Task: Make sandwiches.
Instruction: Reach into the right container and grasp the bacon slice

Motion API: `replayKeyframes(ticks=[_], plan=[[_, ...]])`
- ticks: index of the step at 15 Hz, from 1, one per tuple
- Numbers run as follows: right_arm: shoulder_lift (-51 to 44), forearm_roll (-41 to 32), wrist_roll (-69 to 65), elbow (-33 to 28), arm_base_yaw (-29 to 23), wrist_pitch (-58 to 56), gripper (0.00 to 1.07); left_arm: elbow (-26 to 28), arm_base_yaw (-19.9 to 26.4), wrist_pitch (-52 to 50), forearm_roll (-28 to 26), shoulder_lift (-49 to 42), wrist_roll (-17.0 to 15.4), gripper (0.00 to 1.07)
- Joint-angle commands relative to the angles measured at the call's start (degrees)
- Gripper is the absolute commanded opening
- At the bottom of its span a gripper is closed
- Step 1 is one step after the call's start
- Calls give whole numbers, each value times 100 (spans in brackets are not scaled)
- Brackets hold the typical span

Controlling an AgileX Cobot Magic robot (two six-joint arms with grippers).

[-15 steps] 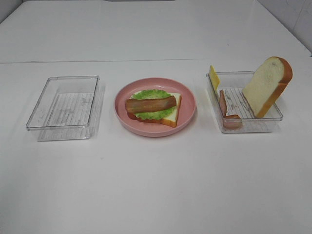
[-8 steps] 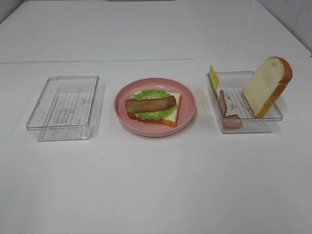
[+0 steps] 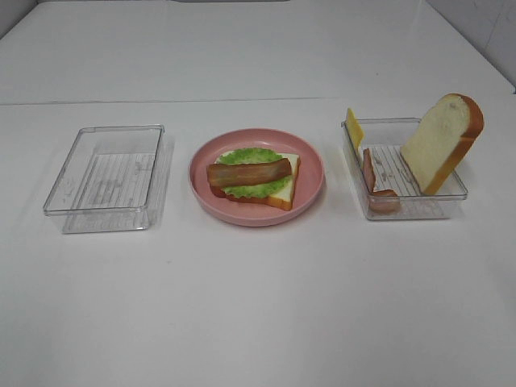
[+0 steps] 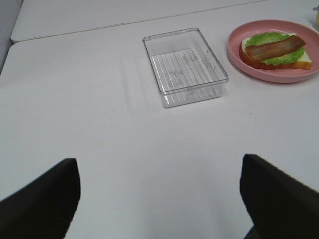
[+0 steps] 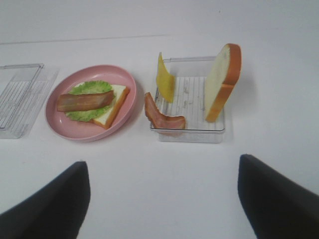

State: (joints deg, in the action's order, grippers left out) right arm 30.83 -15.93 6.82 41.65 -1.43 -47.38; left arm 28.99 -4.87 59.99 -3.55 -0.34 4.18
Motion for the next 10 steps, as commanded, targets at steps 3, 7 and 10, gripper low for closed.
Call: replayKeyframes(ticks=[3, 7, 10], plan=[[2235, -802, 1100, 991, 6, 0, 76, -29, 6, -34, -29, -115, 29, 83], [4045, -1020, 1157, 2252, 0, -762, 76, -29, 6, -34, -29, -115, 6, 83], [5649, -1020, 1146, 3564, -6, -1473, 76, -29, 6, -34, -29, -115, 6, 83]])
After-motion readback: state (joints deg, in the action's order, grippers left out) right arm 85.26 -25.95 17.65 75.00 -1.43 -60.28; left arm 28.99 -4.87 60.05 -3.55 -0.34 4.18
